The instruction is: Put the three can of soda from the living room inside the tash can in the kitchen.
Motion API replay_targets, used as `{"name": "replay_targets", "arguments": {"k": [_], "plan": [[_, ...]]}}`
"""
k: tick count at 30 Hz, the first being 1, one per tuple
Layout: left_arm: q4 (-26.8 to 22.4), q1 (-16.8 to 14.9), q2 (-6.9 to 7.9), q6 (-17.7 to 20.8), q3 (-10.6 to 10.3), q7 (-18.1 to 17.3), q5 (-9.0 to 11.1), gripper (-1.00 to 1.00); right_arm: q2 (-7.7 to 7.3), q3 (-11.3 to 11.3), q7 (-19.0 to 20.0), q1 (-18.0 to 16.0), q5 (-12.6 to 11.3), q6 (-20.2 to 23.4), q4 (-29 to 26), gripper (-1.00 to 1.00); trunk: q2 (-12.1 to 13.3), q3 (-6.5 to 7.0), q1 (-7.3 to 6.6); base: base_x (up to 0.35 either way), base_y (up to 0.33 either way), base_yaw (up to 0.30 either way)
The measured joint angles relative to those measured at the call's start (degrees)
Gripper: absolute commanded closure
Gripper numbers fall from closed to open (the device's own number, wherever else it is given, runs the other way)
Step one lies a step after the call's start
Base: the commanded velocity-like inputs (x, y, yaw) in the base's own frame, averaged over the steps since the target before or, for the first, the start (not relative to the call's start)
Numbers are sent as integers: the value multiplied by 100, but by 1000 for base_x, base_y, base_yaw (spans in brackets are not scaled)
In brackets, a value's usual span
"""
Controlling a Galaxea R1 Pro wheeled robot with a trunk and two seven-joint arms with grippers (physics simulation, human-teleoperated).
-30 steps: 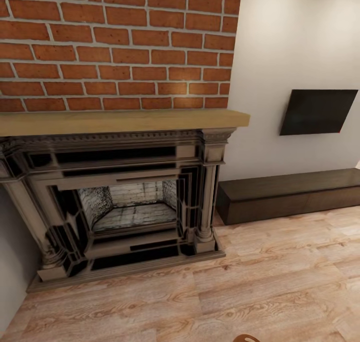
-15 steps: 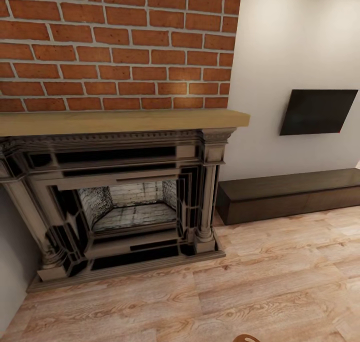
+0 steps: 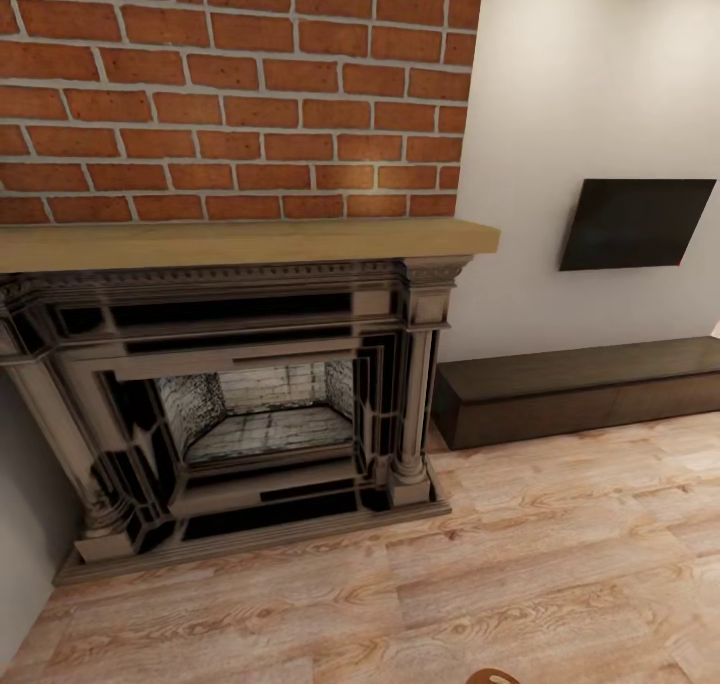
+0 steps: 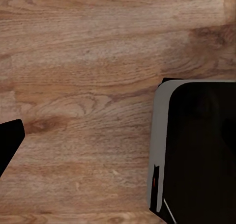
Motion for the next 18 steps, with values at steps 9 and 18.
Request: {"name": "replay_targets", "arguments": {"k": [9, 18], "plan": [[-9, 0, -7, 4, 10, -6, -1, -100, 1, 0, 0, 0, 0, 0, 0, -100, 0, 0, 0, 0, 0, 0], [-13, 0, -10, 4, 13, 2, 7, -100, 1, 0, 0, 0, 0, 0, 0, -100, 0, 0, 0, 0, 0, 0]]}}
